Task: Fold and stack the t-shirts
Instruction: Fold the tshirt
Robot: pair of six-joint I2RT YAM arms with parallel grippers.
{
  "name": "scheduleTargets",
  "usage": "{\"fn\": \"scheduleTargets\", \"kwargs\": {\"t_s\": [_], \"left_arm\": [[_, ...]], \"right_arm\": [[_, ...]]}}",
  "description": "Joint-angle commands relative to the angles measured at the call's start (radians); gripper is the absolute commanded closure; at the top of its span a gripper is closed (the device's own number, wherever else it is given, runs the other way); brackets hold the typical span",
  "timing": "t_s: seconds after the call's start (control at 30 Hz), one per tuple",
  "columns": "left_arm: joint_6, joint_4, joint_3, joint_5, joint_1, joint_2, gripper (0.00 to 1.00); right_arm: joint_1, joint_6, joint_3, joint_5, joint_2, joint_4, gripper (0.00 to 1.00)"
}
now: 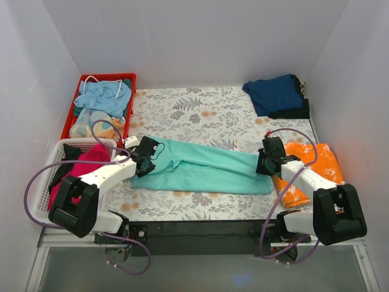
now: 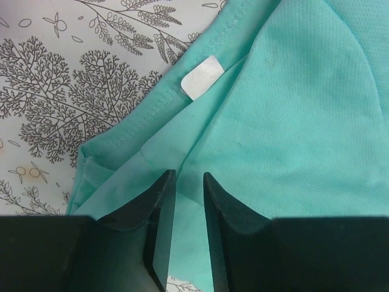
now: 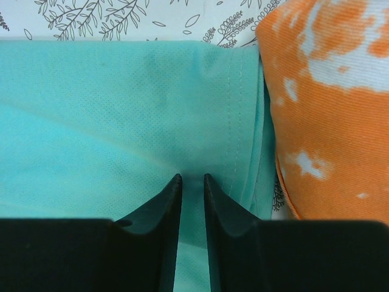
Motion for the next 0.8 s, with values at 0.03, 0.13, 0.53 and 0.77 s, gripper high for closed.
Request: {"fn": "scheduleTargets", "kwargs": {"t_s": [0.03,0.13,0.53,0.77], "left_arm": [[-0.021,-0.037,-0.031,0.003,-0.015,-0.069,0.75],[-0.016,-0.023,-0.054,0.023,-0.022,-0.047,0.74],[-0.036,0.018,-0.063,-0.007,-0.027,0.016,0.80],[-0.040,-0.005,-0.028,-0.058,-0.026,-0.030,0.81]], "right_arm": [[-0.002,-0.014,-0.011,0.016,0.002,0.002,0.73],[-0.002,-0.016,-0.011,0.016,0.002,0.002,0.73],[-0.002,-0.019,-0.016,0.015,-0.009,-0.002,0.73],[-0.002,-0.017,-0.016,0.012,-0.007,-0.002,0.73]]}}
